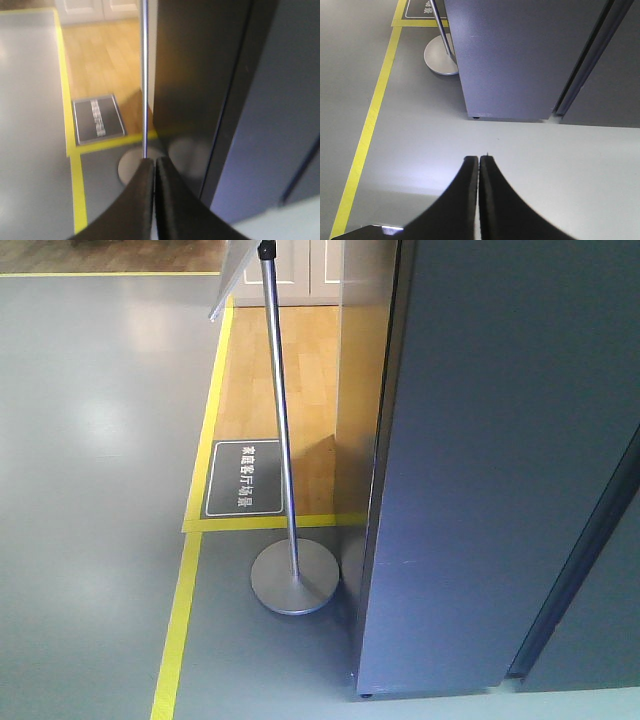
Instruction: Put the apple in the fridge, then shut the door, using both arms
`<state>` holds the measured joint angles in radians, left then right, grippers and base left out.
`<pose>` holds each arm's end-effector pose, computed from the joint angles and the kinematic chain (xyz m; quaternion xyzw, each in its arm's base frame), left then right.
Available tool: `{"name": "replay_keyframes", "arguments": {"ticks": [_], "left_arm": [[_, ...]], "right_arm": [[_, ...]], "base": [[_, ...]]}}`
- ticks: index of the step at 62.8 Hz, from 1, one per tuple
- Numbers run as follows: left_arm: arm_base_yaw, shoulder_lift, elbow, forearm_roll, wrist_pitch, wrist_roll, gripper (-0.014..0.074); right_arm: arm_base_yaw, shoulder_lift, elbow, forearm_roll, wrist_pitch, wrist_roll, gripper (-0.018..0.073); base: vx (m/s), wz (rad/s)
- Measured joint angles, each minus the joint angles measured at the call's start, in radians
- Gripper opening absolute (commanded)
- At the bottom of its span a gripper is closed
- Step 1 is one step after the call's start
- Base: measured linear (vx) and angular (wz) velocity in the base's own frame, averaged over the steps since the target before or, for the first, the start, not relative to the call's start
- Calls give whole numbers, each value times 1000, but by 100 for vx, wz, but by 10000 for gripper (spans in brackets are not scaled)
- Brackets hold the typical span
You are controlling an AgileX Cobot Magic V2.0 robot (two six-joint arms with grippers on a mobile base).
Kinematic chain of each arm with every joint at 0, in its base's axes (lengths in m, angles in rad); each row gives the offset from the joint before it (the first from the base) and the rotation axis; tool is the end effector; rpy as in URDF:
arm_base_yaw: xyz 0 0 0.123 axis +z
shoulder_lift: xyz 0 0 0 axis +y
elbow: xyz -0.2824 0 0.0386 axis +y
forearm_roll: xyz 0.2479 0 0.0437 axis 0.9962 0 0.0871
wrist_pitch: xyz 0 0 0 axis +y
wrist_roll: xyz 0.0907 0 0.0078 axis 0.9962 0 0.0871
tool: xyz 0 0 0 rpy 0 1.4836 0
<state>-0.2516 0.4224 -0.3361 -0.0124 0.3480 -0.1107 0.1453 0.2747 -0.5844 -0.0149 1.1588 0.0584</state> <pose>0.0915 -0.0239 0.2651 0.0541 0.8168 -0.1085 0.5641 0.0271 0.0027 0.2910 -0.0400 0.9184 0.0326 0.3922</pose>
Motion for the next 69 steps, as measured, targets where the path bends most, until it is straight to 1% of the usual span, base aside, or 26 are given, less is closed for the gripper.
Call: {"name": "replay_keyframes", "arguments": {"ticks": [8, 16, 22, 30, 36, 41, 54, 69], "left_arm": [[66, -152, 182, -42, -125, 0, -6], [124, -276, 297, -51, -185, 0, -6], [163, -359, 350, -52, -213, 0, -6], [202, -427, 362, -52, -246, 0, -6], [211, -433, 362, -50, -260, 4, -6], [211, -433, 362, -34, -266, 13, -6], [211, -433, 362, 42, -260, 26, -6], [211, -433, 362, 93, -234, 26, -6]], "right_arm": [[0, 0, 0, 0, 0, 0, -3], [0, 0, 0, 0, 1, 0, -3], [0, 0, 0, 0, 1, 0, -3], [0, 0, 0, 0, 1, 0, -3], [0, -1, 0, 3, 3, 0, -3], [0, -1, 0, 4, 4, 0, -3], [0, -1, 0, 4, 7, 0, -3], [0, -1, 0, 4, 7, 0, -3]], "base": [[0, 0], [0, 0], [0, 0], [0, 0], [0, 0], [0, 0], [0, 0], [0, 0]]}}
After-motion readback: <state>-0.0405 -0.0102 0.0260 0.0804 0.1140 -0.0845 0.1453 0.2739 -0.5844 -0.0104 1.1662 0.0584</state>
